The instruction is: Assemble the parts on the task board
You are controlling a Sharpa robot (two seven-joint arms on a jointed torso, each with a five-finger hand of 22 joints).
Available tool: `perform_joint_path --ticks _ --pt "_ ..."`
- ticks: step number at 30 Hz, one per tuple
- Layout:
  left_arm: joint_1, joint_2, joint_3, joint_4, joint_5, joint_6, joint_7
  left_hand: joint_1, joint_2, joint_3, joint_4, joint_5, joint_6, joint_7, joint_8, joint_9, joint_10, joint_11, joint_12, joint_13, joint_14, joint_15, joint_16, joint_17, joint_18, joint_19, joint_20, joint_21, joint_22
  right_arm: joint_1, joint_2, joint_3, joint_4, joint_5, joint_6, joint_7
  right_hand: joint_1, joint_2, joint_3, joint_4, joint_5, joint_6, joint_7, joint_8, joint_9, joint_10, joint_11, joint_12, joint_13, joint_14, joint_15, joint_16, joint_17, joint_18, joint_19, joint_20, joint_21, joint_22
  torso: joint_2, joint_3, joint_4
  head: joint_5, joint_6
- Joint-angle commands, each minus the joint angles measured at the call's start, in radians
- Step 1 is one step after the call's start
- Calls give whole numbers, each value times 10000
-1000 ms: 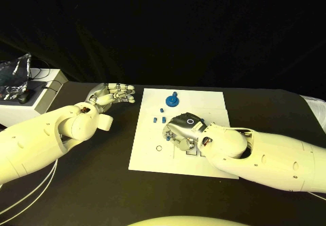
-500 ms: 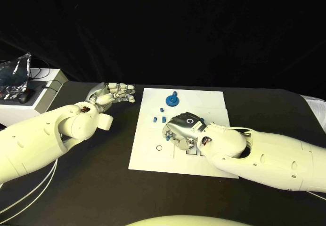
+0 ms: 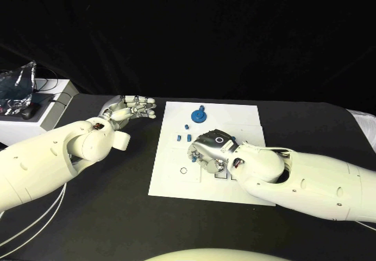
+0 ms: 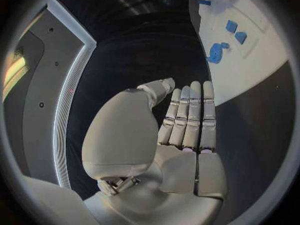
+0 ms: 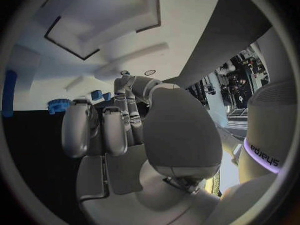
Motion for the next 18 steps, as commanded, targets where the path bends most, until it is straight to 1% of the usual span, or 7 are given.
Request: perform_joint_path --ticks 1,18 --pt "5 13 8 -3 48 211 7 -16 5 -5 -31 -7 -8 42 44 -19 -65 -8 -58 0 -18 45 -44 -11 -37 -57 32 -53 2 -45 -34 -35 36 -192 67 -79 -27 46 38 -12 43 66 39 27 19 62 25 15 3 367 -59 36 0 -165 167 -53 60 1378 0 5 -2 9 -7" --pt "5 15 8 -54 46 293 -81 -30 5 -8 -33 -7 -13 43 56 -30 -90 0 -69 -3 -65 63 -108 -31 -45 -95 45 -104 -17 -46 -96 -34 124 -323 -37 -213 -31 48 44 -22 44 69 39 30 24 71 24 15 1 370 -59 44 11 -171 175 -52 88 1391 -6 -12 2 18 -36"
